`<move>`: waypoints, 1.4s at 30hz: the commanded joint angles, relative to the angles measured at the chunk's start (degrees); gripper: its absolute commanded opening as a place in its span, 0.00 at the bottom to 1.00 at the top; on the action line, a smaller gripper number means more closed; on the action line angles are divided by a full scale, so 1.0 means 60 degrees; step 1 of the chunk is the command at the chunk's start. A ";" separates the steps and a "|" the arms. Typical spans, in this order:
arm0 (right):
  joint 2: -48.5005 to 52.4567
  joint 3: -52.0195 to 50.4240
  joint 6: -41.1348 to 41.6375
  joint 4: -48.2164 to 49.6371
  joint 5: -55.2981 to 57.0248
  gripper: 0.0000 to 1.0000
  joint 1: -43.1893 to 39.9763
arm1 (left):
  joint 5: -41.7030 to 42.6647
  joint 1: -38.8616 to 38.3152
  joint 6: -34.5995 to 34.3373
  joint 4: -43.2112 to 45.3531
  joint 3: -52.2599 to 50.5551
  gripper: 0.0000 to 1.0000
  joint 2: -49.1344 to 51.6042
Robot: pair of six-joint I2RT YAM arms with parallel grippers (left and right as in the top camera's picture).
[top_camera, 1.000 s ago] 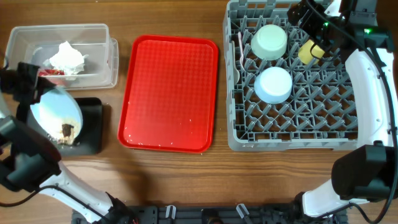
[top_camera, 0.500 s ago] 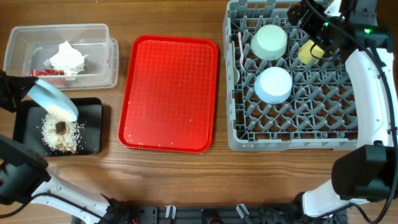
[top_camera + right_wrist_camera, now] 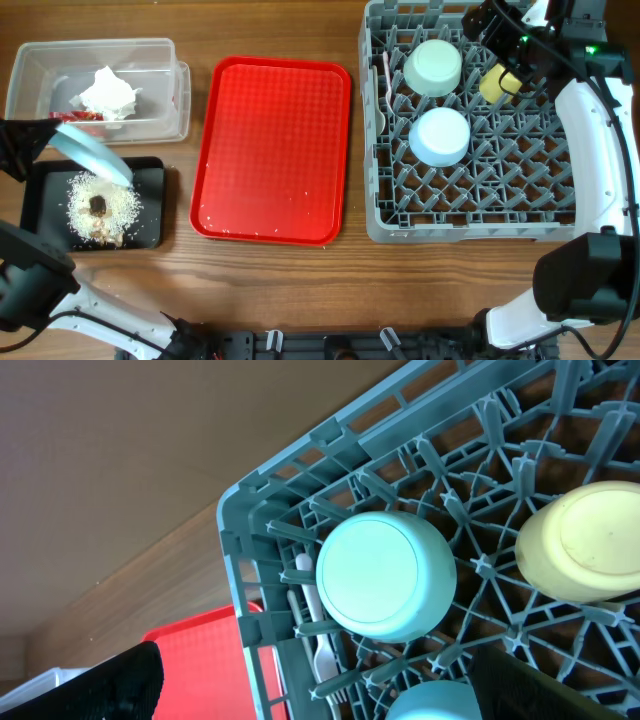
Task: Sort waste into correct bins and load items into the dishwasher rack
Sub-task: 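Tilt the plate over the black tray to dump the rice and scraps, then carry the emptied plate back and set it on the red tray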
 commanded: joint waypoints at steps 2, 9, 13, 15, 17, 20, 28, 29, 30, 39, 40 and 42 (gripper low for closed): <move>-0.0066 0.0073 0.0062 0.0015 0.0160 1.00 0.0015 | 0.0474 0.0200 0.0568 0.0477 0.0186 0.04 -0.0317; -0.0062 0.0073 0.0066 0.0015 0.0160 1.00 0.0015 | 0.0361 0.0215 0.0670 -0.0710 0.0186 0.04 -0.0226; -0.0062 0.0073 0.0066 0.0015 0.0160 1.00 0.0015 | 0.0248 0.0175 0.1464 -0.1005 0.0186 0.04 -0.0244; -0.0066 0.0073 0.0062 0.0015 0.0160 1.00 0.0015 | 0.0219 0.0175 0.1501 -0.1534 0.0186 0.04 -0.0237; -0.0062 0.0073 0.0066 0.0015 0.0160 1.00 0.0015 | 0.0204 0.0178 0.1537 -0.1370 0.0186 0.04 -0.0255; -0.0066 0.0073 0.0066 0.0015 0.0160 1.00 0.0015 | 0.0233 0.0153 0.1843 -0.2437 0.0186 0.04 -0.0273; -0.0066 0.0073 0.0066 0.0015 0.0160 1.00 0.0015 | 0.0248 -0.0619 0.2036 -0.2637 0.0157 0.04 -0.0554; -0.0062 0.0073 0.0066 0.0015 0.0160 1.00 0.0015 | 0.0251 -0.0827 0.2029 -0.2641 0.0149 0.04 -0.0579; -0.0066 0.0073 0.0066 0.0015 0.0164 1.00 0.0015 | 0.0248 -0.1013 0.1985 -0.2641 0.0149 0.04 -0.0608; -0.0062 0.0073 0.0066 0.0015 0.0160 1.00 0.0015 | 0.0346 -0.4681 0.1606 -0.2605 0.0149 0.04 -0.0962; -0.0066 0.0073 0.0062 0.0015 0.0160 1.00 0.0015 | 0.0361 -0.5304 0.1606 -0.2415 0.0149 0.04 -0.0958; -0.0066 0.0073 0.0066 0.0015 0.0164 1.00 0.0015 | 0.0302 -0.6240 0.1596 -0.1749 0.0149 0.04 -0.0958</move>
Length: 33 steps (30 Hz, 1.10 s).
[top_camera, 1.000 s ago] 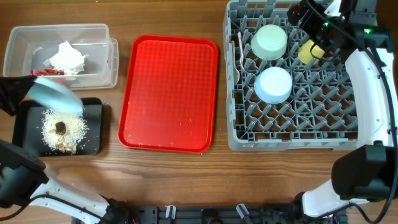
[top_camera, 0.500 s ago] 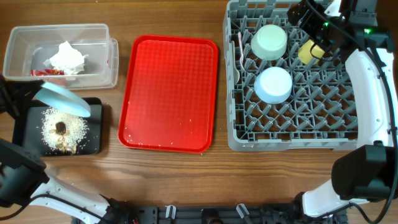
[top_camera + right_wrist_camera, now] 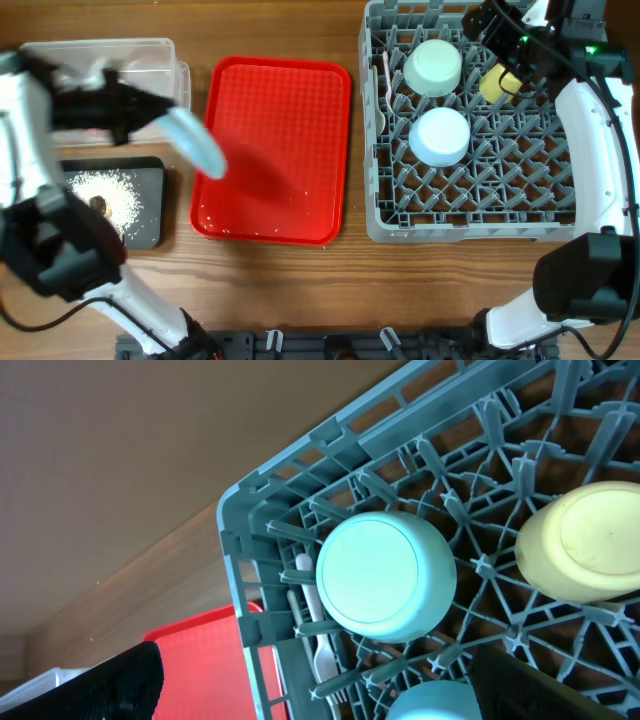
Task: Sort waste into correct bins and load items into the dishwasher rack
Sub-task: 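Carry the emptied plate back and set it on the red tray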
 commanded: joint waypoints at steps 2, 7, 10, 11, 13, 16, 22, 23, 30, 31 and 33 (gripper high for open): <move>-0.0066 0.0073 0.0066 0.0015 0.0160 1.00 0.0015 | -0.0270 -0.2488 -0.0641 0.1628 0.0131 0.04 -0.0306; -0.0066 0.0073 0.0066 0.0015 0.0160 1.00 0.0015 | -0.5235 -0.4572 -0.4459 0.3985 0.0131 0.04 -0.0127; -0.0066 0.0073 0.0066 0.0015 0.0160 1.00 0.0015 | -0.9347 -0.6295 -0.5938 0.4958 0.0131 0.04 0.0095; -0.0062 0.0073 0.0066 0.0015 0.0160 1.00 0.0015 | -0.9584 -0.6583 -0.5952 0.5074 0.0131 0.04 0.0131; -0.0062 0.0073 0.0066 0.0015 0.0160 1.00 0.0015 | -1.0196 -0.7195 -0.6222 0.5224 0.0127 0.04 0.0288; -0.0062 0.0073 0.0062 0.0015 0.0160 1.00 0.0015 | -1.0892 -0.7832 -0.6572 0.5257 0.0127 0.04 0.0576; -0.0066 0.0073 0.0066 0.0015 0.0160 1.00 0.0015 | -1.1224 -0.8845 -0.6572 0.5027 0.0124 0.04 0.1413; -0.0066 0.0073 0.0066 0.0015 0.0160 1.00 0.0015 | -1.1260 -0.8910 -0.6575 0.4983 0.0124 0.05 0.1508; -0.0066 0.0073 0.0066 0.0015 0.0160 1.00 0.0015 | -1.1402 -0.8969 -0.6575 0.4867 0.0124 0.15 0.1734; -0.0062 0.0073 0.0066 0.0015 0.0160 1.00 0.0015 | -1.1519 -0.8914 -0.6572 0.4863 0.0124 0.18 0.1730; -0.0066 0.0073 0.0066 0.0015 0.0160 1.00 0.0015 | -1.1693 -0.8728 -0.6568 0.4827 0.0124 0.29 0.1730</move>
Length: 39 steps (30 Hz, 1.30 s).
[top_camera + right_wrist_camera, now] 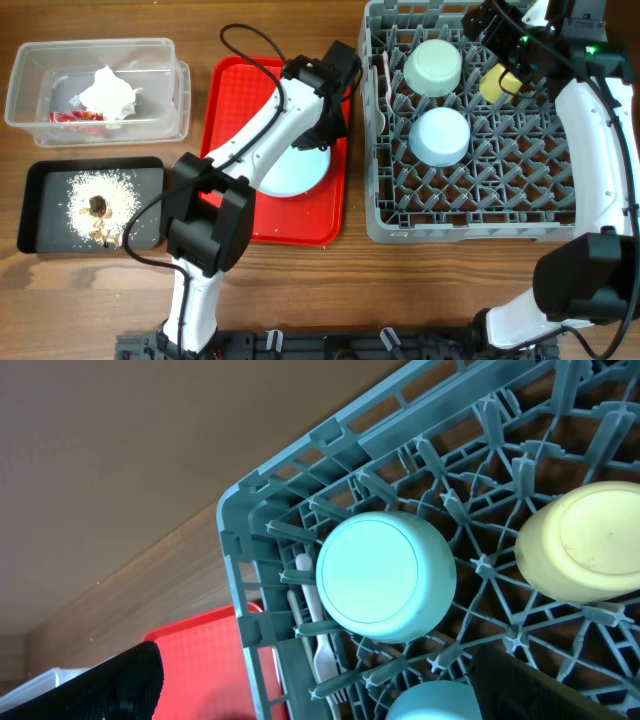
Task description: Sort waste into correct bins and load items into the dishwasher rack
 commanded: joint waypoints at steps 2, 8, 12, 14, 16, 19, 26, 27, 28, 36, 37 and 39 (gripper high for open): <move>-0.0066 0.0073 0.0066 0.0011 0.0157 1.00 0.0015 | -0.0539 0.0466 -0.0131 -0.0047 0.0117 0.31 0.0051; -0.0066 0.0073 0.0484 0.0146 0.0153 1.00 0.0015 | -0.0535 0.1399 -0.0135 -0.0102 0.0219 0.31 -0.0521; -0.0062 0.0073 0.2892 0.0025 -0.1016 1.00 0.0018 | -0.0539 0.2208 -0.0135 -0.0117 0.0288 0.31 -0.1319; -0.0044 0.0073 0.2889 0.0342 -0.2357 1.00 0.0138 | -0.0539 0.2728 -0.0135 -0.0051 0.0288 0.36 -0.1843; -0.0026 0.0073 0.2102 0.0780 -0.2907 1.00 0.0474 | -0.0539 0.3195 -0.0135 0.0007 0.0288 0.54 -0.2215; 0.0000 0.0073 0.1155 0.0856 -0.2546 1.00 0.1330 | -0.0539 0.3818 -0.0131 0.0069 0.0288 1.00 -0.2506; 0.0674 0.0000 0.0036 0.0721 0.0470 1.00 0.3927 | -0.1016 0.5184 -0.0091 0.0047 0.0280 1.00 -0.2521; 0.0896 0.0000 0.0029 0.0714 0.0925 1.00 0.4302 | -0.1348 0.5370 -0.0095 0.0018 0.0280 1.00 -0.2521; 0.1071 0.0000 0.0029 0.0696 0.1206 1.00 0.4568 | -0.1668 0.5617 -0.0095 -0.0033 0.0284 1.00 -0.2521; 0.2342 0.0000 -0.1209 0.0579 0.1599 0.94 0.5676 | -0.1676 0.7318 -0.0098 -0.0412 0.0280 1.00 -0.2521; 0.2455 0.0000 -0.1213 0.0532 0.1599 0.91 0.5734 | -0.1676 0.7486 -0.0102 -0.0408 0.0280 1.00 -0.2521; 0.2597 0.0000 -0.1231 0.0441 0.1599 0.87 0.5818 | -0.1676 0.7788 -0.0102 -0.0408 0.0280 1.00 -0.2521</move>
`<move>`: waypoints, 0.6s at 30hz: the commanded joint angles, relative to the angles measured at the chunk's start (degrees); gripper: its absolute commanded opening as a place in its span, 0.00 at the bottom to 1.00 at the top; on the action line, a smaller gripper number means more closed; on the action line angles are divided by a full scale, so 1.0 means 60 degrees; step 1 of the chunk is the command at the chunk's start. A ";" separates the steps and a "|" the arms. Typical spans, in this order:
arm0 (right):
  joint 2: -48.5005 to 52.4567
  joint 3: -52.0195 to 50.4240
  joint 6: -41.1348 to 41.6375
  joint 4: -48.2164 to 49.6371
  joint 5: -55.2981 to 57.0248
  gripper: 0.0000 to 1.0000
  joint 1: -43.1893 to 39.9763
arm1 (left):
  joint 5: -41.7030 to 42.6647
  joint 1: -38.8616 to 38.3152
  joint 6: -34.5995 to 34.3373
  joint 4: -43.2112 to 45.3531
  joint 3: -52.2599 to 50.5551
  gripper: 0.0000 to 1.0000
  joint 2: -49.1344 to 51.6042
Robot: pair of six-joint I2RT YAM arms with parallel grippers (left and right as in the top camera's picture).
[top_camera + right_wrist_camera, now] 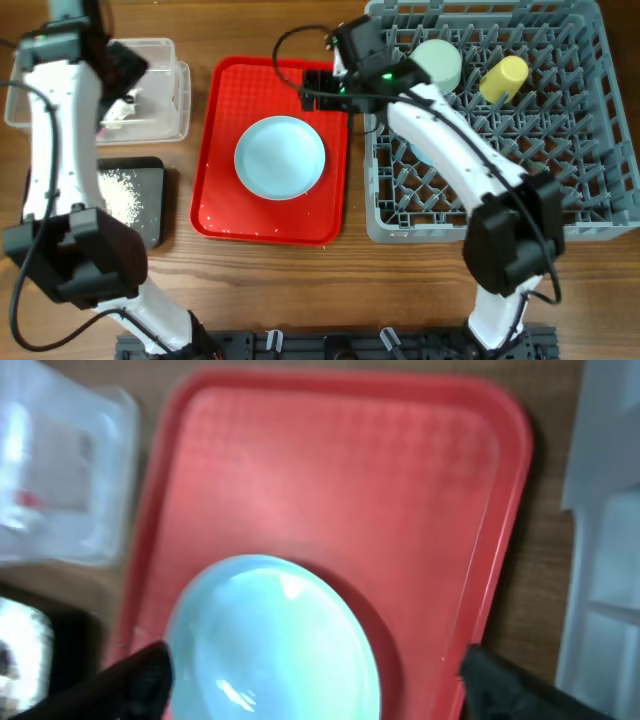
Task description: Sort waste into correct bins and load items into the dishwasher rack
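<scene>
A light blue plate [280,157] lies flat in the middle of the red tray [230,215]. In the right wrist view the plate [270,645] sits just below and between my two dark fingers [140,678]. My right gripper [316,92] hangs open over the tray's far right corner with nothing in it; in its own view the right gripper [315,670] spans the plate's width. My left gripper [122,66] is over the clear waste bin [182,100]; its jaws are too small to read. The grey dishwasher rack [470,228] stands at the right.
A pale green cup [440,62] and a yellow cup [503,76] stand upside down in the rack. The black tray [150,215] with rice scraps lies at the near left. My right arm crosses over the rack's left half.
My left arm has left the plate on the red tray and now is over the clear bin. My right arm has moved from the rack's far right corner to the tray, open above the plate.
My left gripper held the plate tilted over the black tray with food scraps. Then it held the plate near the red tray's left edge. Then the plate was down on the tray under it. Now the plate lies free, and my right gripper is over it.
</scene>
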 commanded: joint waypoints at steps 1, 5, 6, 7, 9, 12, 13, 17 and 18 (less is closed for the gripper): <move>0.0313 0.0007 -0.0619 -0.0120 0.0382 0.87 0.0175 | -0.0237 0.0597 0.0011 -0.0033 0.0029 1.00 0.0036; 0.0688 0.0000 -0.0984 -0.0127 0.0386 0.80 0.0284 | -0.0237 0.0965 0.0015 -0.0033 0.0029 1.00 0.0036; 0.0849 0.0004 -0.0994 -0.0164 0.0390 0.76 0.0313 | -0.0237 0.1002 0.0015 -0.0033 0.0029 1.00 0.0036; 0.0980 0.0000 -0.0991 -0.0200 0.0386 0.74 0.0331 | -0.0237 0.1038 0.0015 -0.0033 0.0029 1.00 0.0036; 0.1279 0.0000 -0.0987 -0.0255 0.0382 0.73 0.0386 | -0.0237 0.1042 0.0015 -0.0033 0.0029 1.00 0.0036; 0.1759 0.0000 -0.0987 -0.0280 0.0379 0.65 0.0499 | -0.0237 0.1038 0.0015 -0.0033 0.0029 1.00 0.0036; 0.1891 0.0000 -0.0987 -0.0280 0.0379 0.61 0.0554 | -0.0237 0.1042 0.0015 -0.0033 0.0029 1.00 0.0036; 0.2269 0.0000 -0.0980 -0.0266 0.0386 0.52 0.0725 | -0.0237 0.1042 0.0015 -0.0033 0.0029 1.00 0.0036; 0.2357 0.0000 -0.0973 -0.0288 0.0390 0.51 0.0758 | -0.0237 0.1042 0.0015 -0.0033 0.0029 1.00 0.0036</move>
